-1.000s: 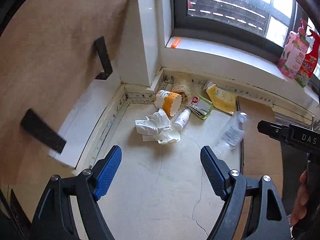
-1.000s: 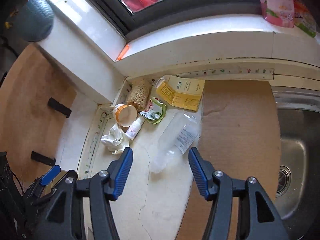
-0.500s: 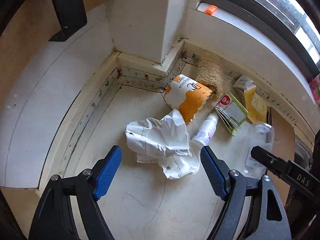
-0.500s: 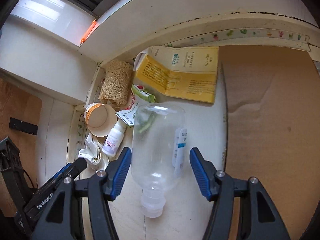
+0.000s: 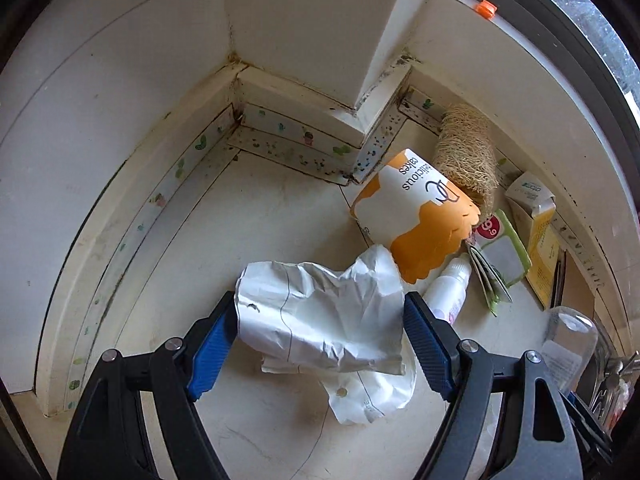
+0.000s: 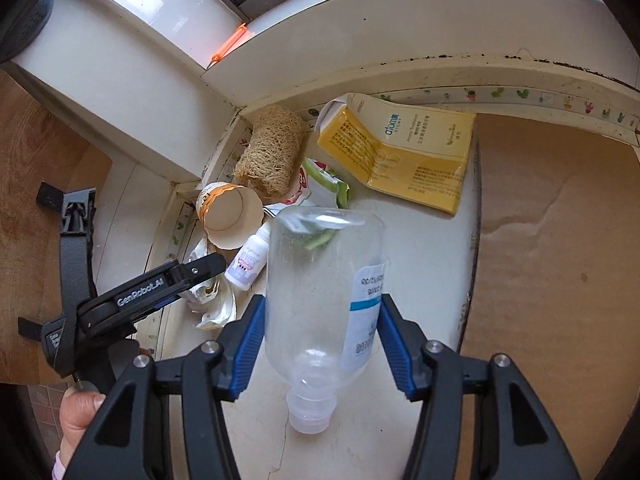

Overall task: Collect trash
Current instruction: 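Grasp the white tissue with the left tool while the right tool grasps the clear bottle, then lower both tools over the floor bin and open them, dropping tissue and bottle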

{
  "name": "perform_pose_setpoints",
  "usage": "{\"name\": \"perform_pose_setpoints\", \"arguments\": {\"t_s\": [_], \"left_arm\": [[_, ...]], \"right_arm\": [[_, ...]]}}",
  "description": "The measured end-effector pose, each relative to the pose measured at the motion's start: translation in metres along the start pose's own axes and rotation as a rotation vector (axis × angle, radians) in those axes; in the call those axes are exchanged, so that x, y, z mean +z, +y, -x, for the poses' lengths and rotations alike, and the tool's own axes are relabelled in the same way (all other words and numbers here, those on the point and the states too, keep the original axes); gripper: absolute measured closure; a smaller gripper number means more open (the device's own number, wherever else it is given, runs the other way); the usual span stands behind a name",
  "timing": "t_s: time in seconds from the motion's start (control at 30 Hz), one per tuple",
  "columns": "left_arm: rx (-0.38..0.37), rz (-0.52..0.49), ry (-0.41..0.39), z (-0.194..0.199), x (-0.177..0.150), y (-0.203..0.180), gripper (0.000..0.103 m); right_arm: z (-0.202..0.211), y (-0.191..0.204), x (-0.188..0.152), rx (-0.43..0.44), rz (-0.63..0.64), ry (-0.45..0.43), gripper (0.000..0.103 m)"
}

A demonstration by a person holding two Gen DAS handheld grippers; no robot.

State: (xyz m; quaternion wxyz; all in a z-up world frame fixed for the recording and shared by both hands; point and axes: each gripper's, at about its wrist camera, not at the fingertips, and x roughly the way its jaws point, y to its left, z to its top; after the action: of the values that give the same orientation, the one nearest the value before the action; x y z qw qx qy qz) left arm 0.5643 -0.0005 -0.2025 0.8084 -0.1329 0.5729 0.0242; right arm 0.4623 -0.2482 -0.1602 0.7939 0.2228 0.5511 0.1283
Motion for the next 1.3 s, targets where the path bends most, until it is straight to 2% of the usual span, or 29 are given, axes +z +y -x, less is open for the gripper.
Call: {"name": "perform_pose_setpoints", "arguments": {"t_s": [0.13, 0.2, 0.37, 0.53, 0.7, 0.83, 0.87, 0.97, 1.3], "left_arm": [[0.018, 0.012, -0.024, -0.005, 0.001, -0.002, 0.025], [0.033, -0.001, -0.037, -0.005, 0.0, -0.005, 0.031], [0.066, -0.041, -0.077, 0.002, -0.008, -0.017, 0.037], [0.083, -0.087, -0.09, 0.015, -0.022, -0.03, 0.043], [0.087, -0.146, -0.088, 0.041, -0.042, -0.041, 0.043], [0.062, -0.19, -0.105, 0.08, -0.07, -0.051, 0.043], [0.06, -0.203, -0.111, 0.098, -0.072, -0.037, 0.043], [0.041, -0.248, -0.124, 0.134, -0.105, -0.029, 0.043], [-0.04, -0.381, -0.173, 0.245, -0.227, 0.014, 0.043]], "right_arm": [[0.003, 0.0, -0.004, 0.012, 0.006, 0.004, 0.047], [0.005, -0.001, -0.006, 0.013, 0.01, 0.006, 0.048], [0.005, -0.001, -0.011, 0.022, 0.012, 0.008, 0.048], [0.012, -0.001, -0.018, 0.042, 0.012, 0.01, 0.048], [0.031, 0.004, -0.031, 0.068, 0.004, -0.005, 0.048], [0.06, 0.011, -0.047, 0.096, -0.006, -0.031, 0.048], [0.069, 0.014, -0.054, 0.1, -0.002, -0.043, 0.048], [0.094, 0.023, -0.074, 0.107, 0.005, -0.079, 0.048], [0.193, 0.066, -0.191, 0.097, 0.003, -0.243, 0.048]]}}
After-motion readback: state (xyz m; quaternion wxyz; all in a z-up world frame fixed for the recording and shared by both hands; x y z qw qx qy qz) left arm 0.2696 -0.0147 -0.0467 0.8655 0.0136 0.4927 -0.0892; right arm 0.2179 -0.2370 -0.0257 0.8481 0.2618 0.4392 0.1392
